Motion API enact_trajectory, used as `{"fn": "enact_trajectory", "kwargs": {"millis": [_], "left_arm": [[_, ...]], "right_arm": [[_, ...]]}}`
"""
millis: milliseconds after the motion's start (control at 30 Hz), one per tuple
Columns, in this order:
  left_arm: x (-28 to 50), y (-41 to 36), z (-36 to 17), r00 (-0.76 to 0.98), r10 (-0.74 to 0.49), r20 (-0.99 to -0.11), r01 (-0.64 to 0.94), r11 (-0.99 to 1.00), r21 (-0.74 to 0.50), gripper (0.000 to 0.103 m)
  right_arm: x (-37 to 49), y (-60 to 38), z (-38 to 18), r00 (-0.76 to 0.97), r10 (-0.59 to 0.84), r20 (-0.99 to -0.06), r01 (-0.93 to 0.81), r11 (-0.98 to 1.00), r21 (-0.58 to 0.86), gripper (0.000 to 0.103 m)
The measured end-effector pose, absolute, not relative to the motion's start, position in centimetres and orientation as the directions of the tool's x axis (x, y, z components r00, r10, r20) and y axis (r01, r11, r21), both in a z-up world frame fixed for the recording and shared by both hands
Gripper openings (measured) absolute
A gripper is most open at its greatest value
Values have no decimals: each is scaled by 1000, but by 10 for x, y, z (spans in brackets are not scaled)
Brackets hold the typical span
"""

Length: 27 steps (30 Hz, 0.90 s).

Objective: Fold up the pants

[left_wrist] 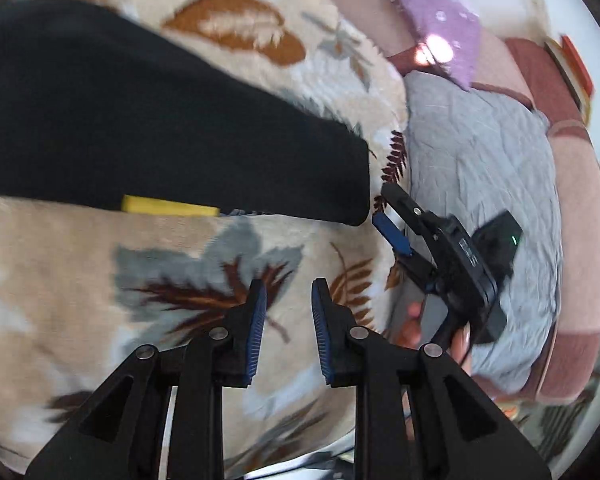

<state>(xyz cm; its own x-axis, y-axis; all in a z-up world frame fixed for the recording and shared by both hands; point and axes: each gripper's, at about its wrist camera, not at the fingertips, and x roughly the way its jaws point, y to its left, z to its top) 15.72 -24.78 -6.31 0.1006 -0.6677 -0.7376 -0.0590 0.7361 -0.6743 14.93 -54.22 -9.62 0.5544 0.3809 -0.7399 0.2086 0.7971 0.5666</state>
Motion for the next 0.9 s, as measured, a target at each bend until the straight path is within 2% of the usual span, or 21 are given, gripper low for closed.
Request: {"fn": "enact_trajectory", "kwargs": {"millis": [167, 367, 700, 900], "left_arm": [[162, -252, -92, 190, -711, -677, -285, 619, -731, 20], [164, -252, -116, 279, -728, -626, -409, 500, -763, 20], [180, -260, -125, 323, -668, -670, -443, 519, -731, 20], [189, -264, -131, 319, -669, -671, -449, 517, -729, 20]], "right_arm": [[151, -551, -105, 566, 424, -707, 184, 771, 610, 69], [155, -551, -106, 559, 458, -691, 149, 765, 627, 71], [171, -549, -112, 551, 470, -690, 137, 764, 630, 71], [192, -553, -127, 553, 538, -637, 144, 691, 708, 71]]}}
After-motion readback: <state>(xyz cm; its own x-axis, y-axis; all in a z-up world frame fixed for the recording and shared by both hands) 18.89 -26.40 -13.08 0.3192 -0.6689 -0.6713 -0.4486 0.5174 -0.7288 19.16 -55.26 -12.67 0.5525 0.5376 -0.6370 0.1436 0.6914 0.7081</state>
